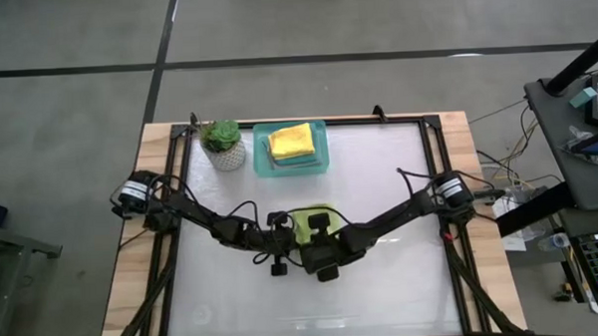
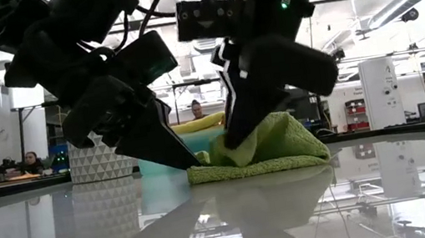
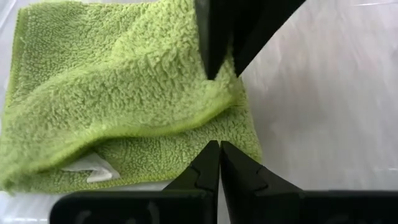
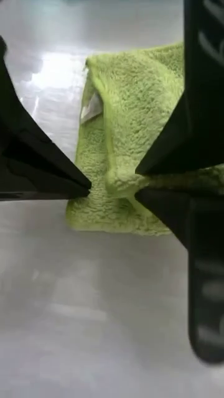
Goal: Fold microfiber towels
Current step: Fold the green microfiber cloth
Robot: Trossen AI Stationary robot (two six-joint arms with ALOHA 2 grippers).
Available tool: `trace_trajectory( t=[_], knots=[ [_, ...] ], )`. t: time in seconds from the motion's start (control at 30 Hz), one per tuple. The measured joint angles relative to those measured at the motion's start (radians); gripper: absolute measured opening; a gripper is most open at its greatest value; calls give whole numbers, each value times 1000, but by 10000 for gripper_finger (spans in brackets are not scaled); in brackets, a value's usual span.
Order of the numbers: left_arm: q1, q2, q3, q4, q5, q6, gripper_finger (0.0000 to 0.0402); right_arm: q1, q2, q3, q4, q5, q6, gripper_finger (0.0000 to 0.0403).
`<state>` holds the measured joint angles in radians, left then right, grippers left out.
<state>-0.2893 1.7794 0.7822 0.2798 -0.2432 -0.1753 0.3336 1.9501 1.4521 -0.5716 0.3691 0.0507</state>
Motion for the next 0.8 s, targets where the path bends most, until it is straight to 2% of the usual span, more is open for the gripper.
trace_trajectory(
  t=[0.1,0.2,0.4,0.57,0.8],
  knots=[
    [0,0,2,0,0,0,0,0,-16,1,6,9,49,12],
    [0,0,3,0,0,0,0,-4,-38,1,7,54,154,11],
    [0,-11,3,-10,0,0,0,-6,-41,2,49,57,296,11],
    [0,-67,3,-29,0,0,0,-4,-8,2,117,42,316,11],
    [0,-151,3,-162,0,7,0,-6,-4,2,179,15,346,13]
  ],
)
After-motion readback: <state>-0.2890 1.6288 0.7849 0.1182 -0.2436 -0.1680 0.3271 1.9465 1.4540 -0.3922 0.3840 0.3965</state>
